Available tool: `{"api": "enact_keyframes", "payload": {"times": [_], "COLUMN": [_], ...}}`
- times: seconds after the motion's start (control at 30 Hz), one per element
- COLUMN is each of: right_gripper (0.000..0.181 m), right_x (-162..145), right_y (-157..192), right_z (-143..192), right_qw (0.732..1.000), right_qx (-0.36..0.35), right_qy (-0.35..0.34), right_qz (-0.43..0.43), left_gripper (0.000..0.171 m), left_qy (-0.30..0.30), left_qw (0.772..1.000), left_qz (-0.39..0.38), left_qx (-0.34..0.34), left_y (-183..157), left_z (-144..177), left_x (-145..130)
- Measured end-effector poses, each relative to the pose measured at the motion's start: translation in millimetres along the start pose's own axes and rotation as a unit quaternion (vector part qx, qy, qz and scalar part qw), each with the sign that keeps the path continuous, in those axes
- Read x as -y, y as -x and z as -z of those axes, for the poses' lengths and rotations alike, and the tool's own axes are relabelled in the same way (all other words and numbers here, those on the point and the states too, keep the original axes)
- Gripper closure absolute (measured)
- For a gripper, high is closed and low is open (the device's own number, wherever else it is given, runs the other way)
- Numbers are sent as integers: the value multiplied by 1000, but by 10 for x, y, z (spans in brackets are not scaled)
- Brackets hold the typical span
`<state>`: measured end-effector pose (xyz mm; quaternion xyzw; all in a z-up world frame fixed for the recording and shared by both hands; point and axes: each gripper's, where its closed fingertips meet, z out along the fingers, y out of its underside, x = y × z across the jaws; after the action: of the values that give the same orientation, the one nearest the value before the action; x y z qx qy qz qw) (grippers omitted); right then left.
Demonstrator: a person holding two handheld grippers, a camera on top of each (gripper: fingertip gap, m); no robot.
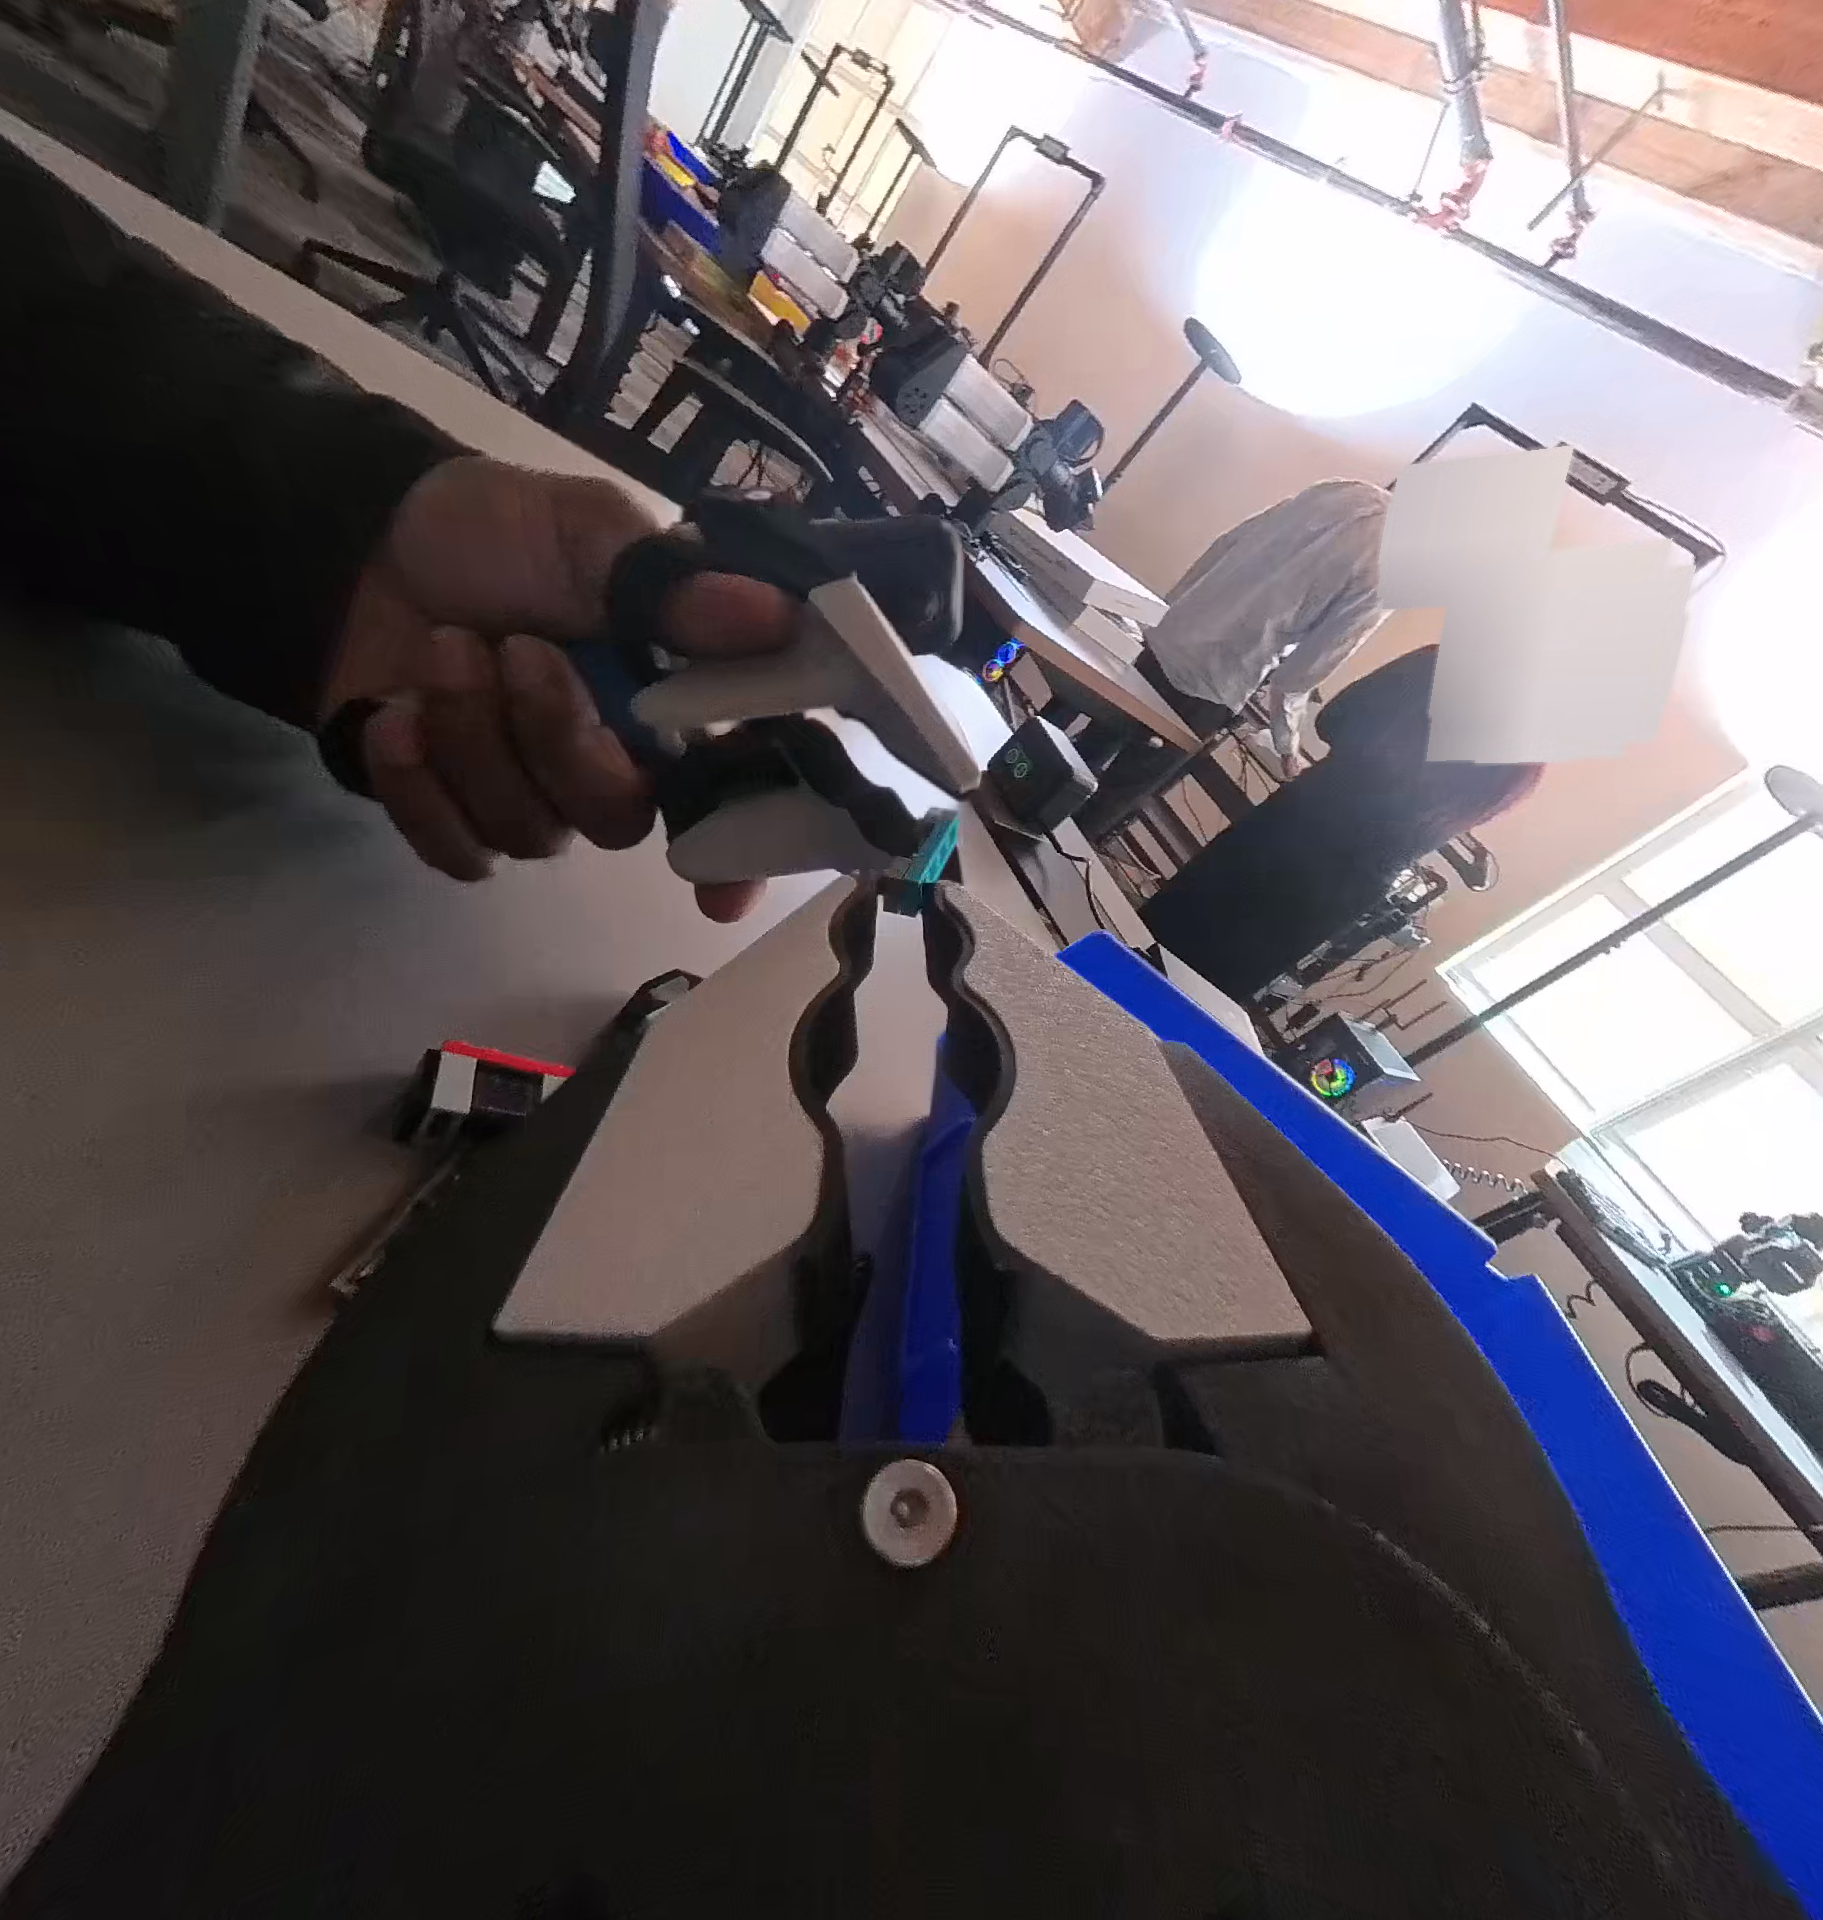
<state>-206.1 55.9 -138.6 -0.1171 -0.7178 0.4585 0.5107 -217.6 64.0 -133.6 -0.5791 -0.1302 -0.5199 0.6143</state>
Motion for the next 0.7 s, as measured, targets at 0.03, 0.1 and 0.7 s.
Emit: {"api": "enact_keyframes", "payload": {"times": [0.03, 0.1, 0.7], "right_gripper": [172, 172, 171], "right_x": [0, 5, 18], "right_y": [9, 31, 39], "right_z": [7, 20, 46], "right_qw": [1000, 1000, 1000], "right_qx": [5, 15, 21], "right_qy": [-1, -3, -11], "right_qz": [3, 6, 19], "left_gripper": [142, 142, 163], "left_qy": [8, 26, 52], "left_qw": [1000, 1000, 999], "left_qz": [0, -1, -5], "left_qx": [0, -1, -14], "left_y": [-3, -15, -55], "left_z": [2, -4, -64], "left_x": [-11, -55, -199]}}
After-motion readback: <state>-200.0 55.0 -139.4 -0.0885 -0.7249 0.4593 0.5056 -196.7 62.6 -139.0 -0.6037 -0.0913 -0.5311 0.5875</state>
